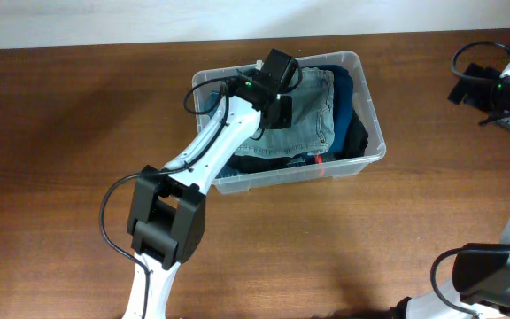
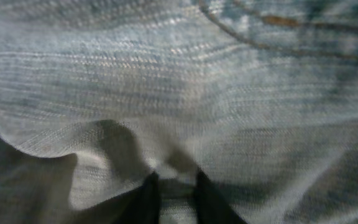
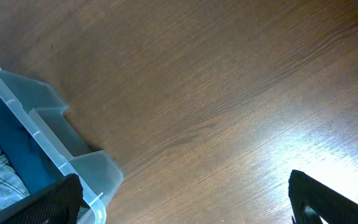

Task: Pack container

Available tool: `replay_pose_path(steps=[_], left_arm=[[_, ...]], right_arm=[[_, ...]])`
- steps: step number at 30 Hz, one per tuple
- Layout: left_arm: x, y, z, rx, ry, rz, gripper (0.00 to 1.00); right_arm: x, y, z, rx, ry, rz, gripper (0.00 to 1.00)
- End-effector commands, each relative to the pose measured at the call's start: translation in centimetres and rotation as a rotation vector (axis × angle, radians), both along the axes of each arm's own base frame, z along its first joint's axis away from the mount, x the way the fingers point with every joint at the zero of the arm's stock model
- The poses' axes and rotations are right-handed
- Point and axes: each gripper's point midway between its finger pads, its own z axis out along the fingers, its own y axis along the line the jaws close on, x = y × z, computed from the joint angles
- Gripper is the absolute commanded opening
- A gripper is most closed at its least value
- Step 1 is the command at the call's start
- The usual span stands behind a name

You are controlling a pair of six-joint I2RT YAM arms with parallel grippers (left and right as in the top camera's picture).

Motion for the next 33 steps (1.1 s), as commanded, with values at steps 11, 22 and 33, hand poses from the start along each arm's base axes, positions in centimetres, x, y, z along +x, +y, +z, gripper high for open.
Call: replay_pose_path(steps=[11, 22, 33], left_arm=[[-4.3, 15.1, 23.8, 0.148, -0.376, 0.254, 0.29], [-10.5, 30.1, 31.1, 0.216, -0.48, 0.596, 0.99], [-11.1, 31.7, 31.0, 0.232, -0.461, 0.634, 0.99]], right_arm=[[-0.1, -0.3, -0.1, -0.01, 0.006, -0.008, 0.98], [-0.1, -0.3, -0.1, -0.01, 0.006, -0.008, 0.98], [-0.1, -0.3, -0.1, -0.01, 0.006, -0.008, 0.98]])
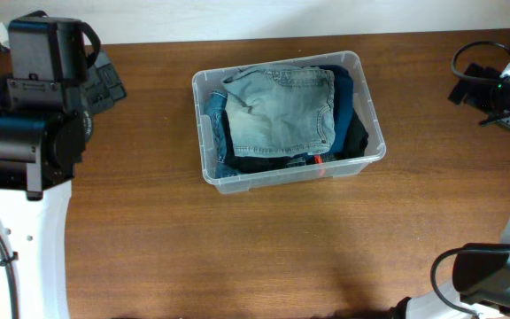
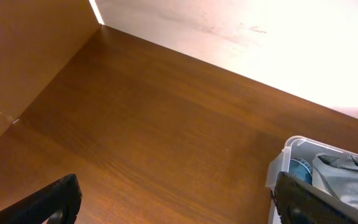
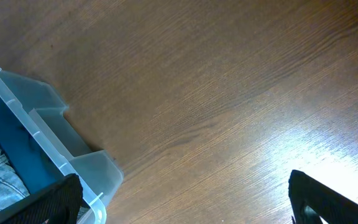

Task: Pack container

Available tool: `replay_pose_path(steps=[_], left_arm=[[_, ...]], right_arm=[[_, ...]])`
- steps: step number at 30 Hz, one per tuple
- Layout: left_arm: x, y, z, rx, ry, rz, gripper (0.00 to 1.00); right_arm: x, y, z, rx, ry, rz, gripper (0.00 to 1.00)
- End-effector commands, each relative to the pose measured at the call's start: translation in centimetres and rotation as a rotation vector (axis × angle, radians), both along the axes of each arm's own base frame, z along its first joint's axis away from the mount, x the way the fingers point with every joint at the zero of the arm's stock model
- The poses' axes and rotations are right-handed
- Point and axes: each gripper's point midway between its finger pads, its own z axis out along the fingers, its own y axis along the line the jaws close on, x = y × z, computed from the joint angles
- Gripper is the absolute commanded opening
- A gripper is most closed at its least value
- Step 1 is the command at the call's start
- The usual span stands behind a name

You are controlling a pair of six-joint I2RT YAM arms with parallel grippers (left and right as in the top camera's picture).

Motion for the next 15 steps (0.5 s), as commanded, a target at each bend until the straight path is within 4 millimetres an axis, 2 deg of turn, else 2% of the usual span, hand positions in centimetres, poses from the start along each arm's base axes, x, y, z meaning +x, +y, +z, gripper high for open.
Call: replay_pose_path(steps=[1, 15], left_arm=[[-0.08, 0.38, -0.01, 0.016, 0.005, 0.01, 0.99], [-0.08, 0.38, -0.01, 0.016, 0.005, 0.01, 0.99]], right_arm=[[-0.12, -0.29, -0.09, -0.01, 0.006, -0.008, 0.98], [-0.06, -0.28, -0.2, -0.009, 0.009, -0.007, 0.98]])
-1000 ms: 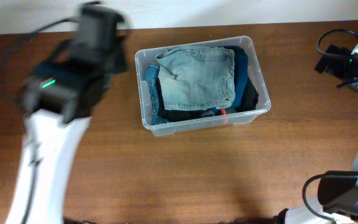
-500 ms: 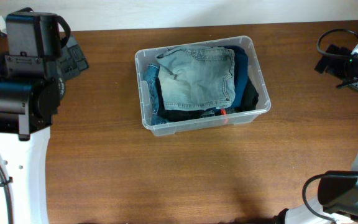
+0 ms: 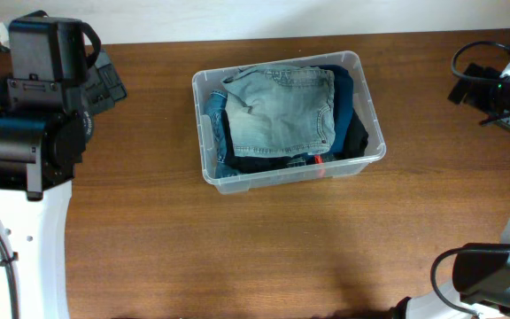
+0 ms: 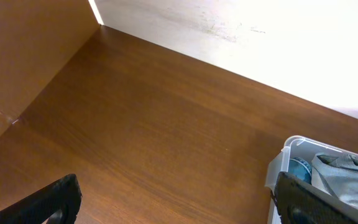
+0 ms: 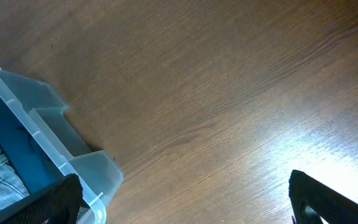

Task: Pack container

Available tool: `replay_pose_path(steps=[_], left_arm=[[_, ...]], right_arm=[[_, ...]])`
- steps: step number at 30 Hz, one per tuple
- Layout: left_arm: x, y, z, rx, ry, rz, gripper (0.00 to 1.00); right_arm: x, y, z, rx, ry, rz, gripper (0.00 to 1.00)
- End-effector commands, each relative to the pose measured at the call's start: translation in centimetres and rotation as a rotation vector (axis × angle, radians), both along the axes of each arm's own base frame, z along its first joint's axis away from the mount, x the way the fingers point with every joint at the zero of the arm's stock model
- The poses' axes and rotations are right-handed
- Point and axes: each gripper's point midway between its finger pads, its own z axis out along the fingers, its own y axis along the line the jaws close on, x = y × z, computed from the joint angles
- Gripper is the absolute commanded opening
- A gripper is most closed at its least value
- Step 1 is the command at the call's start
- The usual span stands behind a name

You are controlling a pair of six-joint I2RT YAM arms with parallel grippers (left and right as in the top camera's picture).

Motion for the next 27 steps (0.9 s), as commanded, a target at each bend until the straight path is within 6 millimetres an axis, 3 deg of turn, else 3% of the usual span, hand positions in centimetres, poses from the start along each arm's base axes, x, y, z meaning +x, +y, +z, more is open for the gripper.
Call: replay_pose_path(steps=[1, 4, 8, 11, 15, 20, 24, 27], left_arm=[[-0.1, 0.4, 0.0, 0.016, 0.005, 0.01, 0.99], [-0.1, 0.4, 0.0, 0.016, 0.005, 0.01, 0.99], [-0.1, 0.4, 0.0, 0.016, 0.005, 0.01, 0.99], [-0.1, 0.4, 0.0, 0.016, 0.005, 0.01, 0.99], [-0.1, 0.4, 0.0, 0.016, 0.005, 0.01, 0.99], [-0.1, 0.4, 0.0, 0.016, 0.005, 0.01, 0.99], [-0.1, 0.4, 0.0, 0.016, 0.005, 0.01, 1.0], [-0.1, 0.4, 0.0, 0.016, 0.005, 0.01, 0.99]], right_arm=[[-0.3, -0.2, 0.3, -0.013, -0.003, -0.007, 0.98], [-1.0, 0.2, 2.1, -0.03, -0.05, -0.004, 0.98], [-2.7, 2.0, 6.3, -0.066, -0.161, 0.026, 0.98], [-4.5, 4.4, 9.8, -0.093, -0.263, 0.076, 0.99], [-7.8, 9.7, 14.5, -0.11, -0.424, 0.216, 0.98], [-12.9, 15.1, 18.8, -0.091, -0.606, 0.402, 0.98], [-18.2, 16.0, 21.3, -0.082, -0.748, 0.465, 0.98], [-22.2, 15.9, 20.7, -0.074, -0.797, 0.49, 0.98]])
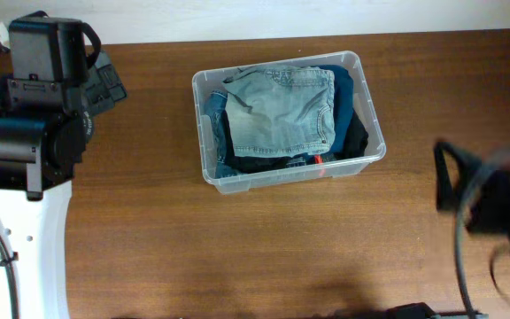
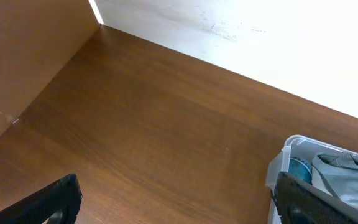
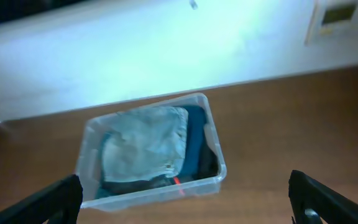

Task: Pack container

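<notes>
A clear plastic container [image 1: 367,111] stands mid-table, filled with folded clothes. Light blue jeans [image 1: 282,111] lie on top, over dark and teal garments. My left gripper [image 2: 179,202] hangs open and empty over the table's far left; the container's corner [image 2: 279,167] shows at the right of its view. My right gripper [image 3: 185,199] is also open and empty. It is raised at the front right and looks down on the container [image 3: 216,177] and the jeans [image 3: 145,140]. In the overhead view the right arm [image 1: 494,213] is blurred.
Bare brown wood [image 1: 264,248] surrounds the container on all sides. A pale wall [image 2: 278,43] runs along the table's far edge. The left arm's white and black body [image 1: 25,142] fills the left side of the overhead view.
The right arm has left the back right corner and is now blurred at the front right. Its camera now faces the whole container instead of the table beside it. The left arm has not moved.
At first my left gripper was down in the container, its fingers close together against the jeans. By 1.4 s ago it was open at the far left, the jeans lying on top of the pile. It stayed there; the right arm has now moved.
</notes>
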Available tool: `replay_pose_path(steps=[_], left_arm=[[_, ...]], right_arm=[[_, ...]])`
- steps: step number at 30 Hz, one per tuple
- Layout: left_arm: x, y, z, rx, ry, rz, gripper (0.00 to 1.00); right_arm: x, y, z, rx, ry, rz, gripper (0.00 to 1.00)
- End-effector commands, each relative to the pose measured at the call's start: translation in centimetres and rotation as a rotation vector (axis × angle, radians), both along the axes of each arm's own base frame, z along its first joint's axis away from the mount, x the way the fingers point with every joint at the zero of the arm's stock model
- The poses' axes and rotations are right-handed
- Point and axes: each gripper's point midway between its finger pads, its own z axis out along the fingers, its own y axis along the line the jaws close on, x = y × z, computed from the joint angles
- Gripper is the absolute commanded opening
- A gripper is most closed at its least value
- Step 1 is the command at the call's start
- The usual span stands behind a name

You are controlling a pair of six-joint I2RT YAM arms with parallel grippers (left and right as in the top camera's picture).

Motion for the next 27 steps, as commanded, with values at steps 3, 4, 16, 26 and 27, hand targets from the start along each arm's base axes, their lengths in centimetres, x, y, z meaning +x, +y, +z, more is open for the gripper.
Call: replay_pose_path(steps=[3, 4, 16, 26, 27], left_arm=[[0.0, 0.4, 0.0, 0.016, 0.003, 0.01, 1.0], [0.0, 0.4, 0.0, 0.016, 0.003, 0.01, 1.0], [0.0, 0.4, 0.0, 0.016, 0.003, 0.01, 0.99], [0.0, 0.4, 0.0, 0.016, 0.003, 0.01, 0.99], [0.0, 0.4, 0.0, 0.016, 0.003, 0.01, 0.99]], right_arm=[[-6.0, -0.9, -2.6, 0.005, -0.069, 0.013, 0.98], [-6.5, -1.1, -3.6, 0.003, -0.074, 0.004, 0.98], [-3.3, -2.4, -14.7, 0.021, -0.288, -0.116, 0.98], [3.6, -1.6, -17.7, 0.064, -0.604, -0.096, 0.98], [3.8, -1.5, -17.9, 0.069, -0.623, -0.093, 0.99]])
